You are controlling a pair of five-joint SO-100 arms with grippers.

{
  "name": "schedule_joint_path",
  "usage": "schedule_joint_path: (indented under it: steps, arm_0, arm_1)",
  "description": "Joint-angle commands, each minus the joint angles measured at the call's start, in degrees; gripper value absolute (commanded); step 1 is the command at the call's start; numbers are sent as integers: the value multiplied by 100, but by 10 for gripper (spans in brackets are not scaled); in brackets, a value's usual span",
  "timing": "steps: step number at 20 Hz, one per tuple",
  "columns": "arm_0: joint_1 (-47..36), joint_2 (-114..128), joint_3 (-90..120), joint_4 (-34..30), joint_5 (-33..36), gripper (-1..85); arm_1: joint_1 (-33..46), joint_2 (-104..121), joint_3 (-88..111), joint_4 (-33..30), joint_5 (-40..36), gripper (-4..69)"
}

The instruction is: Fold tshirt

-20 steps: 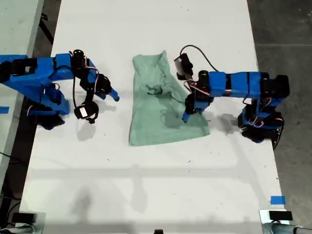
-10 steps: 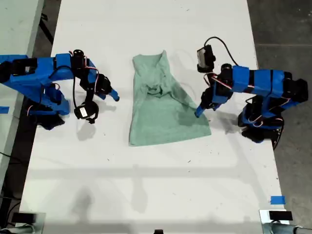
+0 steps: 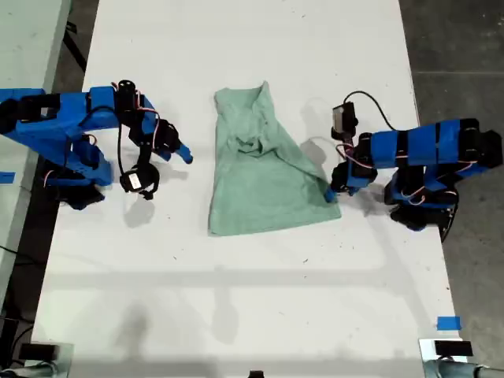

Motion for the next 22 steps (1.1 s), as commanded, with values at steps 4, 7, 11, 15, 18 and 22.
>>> schedule_joint_path:
  steps: [4, 7, 11, 15, 18, 22]
  arm_0:
    - [44, 18, -88, 26, -9, 203]
    - [35, 9, -88, 26, -18, 203]
    - [53, 0, -97, 44, -18, 201]
    - [132, -26, -123, 44, -70, 200]
    - [167, -26, -149, 70, -114, 200]
    - [193, -26, -176, 88, -149, 200]
  arm_1:
    - [-62, -817, -492, -299, 88, 126]
    - [-246, -1107, -835, -264, 114, -1]
    - [-360, -1107, -1854, 1222, 105, -15]
    - [-721, -1485, -3894, 2285, 105, -16]
    - [-1099, -3278, -5748, 2224, 272, -16]
    - [-1283, -5080, -6952, 1468, 527, -19]
